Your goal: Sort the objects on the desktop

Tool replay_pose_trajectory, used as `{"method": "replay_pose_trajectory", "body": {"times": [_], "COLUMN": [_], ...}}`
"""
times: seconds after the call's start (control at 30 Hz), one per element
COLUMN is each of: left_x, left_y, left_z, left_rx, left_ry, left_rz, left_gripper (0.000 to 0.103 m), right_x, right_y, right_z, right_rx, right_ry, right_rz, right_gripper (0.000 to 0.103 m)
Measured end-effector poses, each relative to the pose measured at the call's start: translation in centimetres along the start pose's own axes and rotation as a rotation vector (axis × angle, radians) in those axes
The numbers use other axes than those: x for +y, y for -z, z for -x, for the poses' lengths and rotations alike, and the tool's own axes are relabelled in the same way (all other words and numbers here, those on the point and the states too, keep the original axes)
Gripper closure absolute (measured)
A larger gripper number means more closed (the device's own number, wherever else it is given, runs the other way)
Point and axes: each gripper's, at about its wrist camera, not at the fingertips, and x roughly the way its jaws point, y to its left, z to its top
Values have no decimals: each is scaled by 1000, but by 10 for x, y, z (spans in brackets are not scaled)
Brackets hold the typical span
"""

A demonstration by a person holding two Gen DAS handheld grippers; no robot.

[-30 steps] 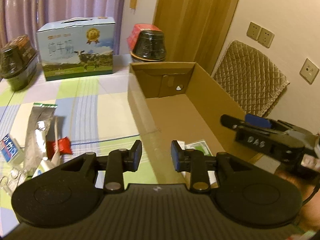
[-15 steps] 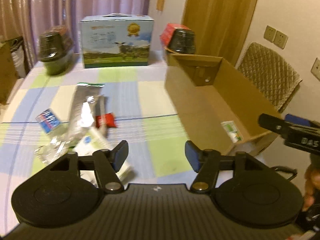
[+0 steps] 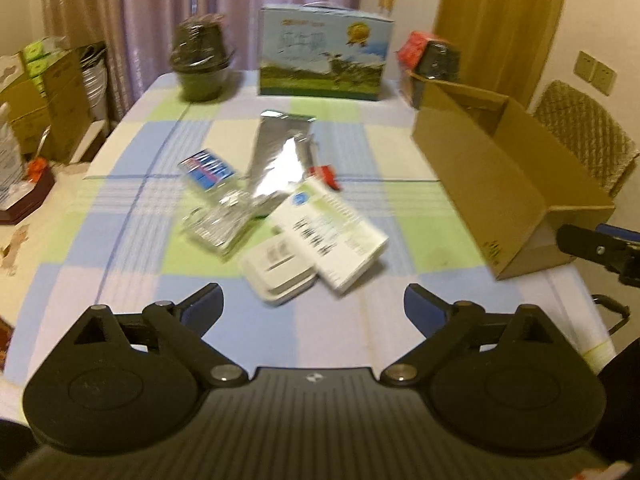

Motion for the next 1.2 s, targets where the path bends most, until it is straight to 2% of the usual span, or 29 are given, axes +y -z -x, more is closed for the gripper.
{"method": "replay_pose_trajectory", "body": {"times": [0.13,0.3,0.9,1.07,1.2], "left_x": [18,30,36,37,37], "left_y": [11,13,13,10,4], "left_z": [2,5,-10,-14,-20], "left_rx": [8,-6,34,45,60], "left_ry": [-27,-14,23,36,59], "left_rz": [7,-1,-24,-60,-129], "left_gripper": [8,7,7,7,8], "right_x": [11,19,32,44,57], "right_y": [6,9,16,18,20], "right_z": [-5,-10,-21,-27,-35], "right_rx": [22,39,77,80,77], "right_ry": [-26,-48,-66,-79,-102], "right_rz": [35,56,94,182,270], "right_gripper": [2,2,2,2,2]}}
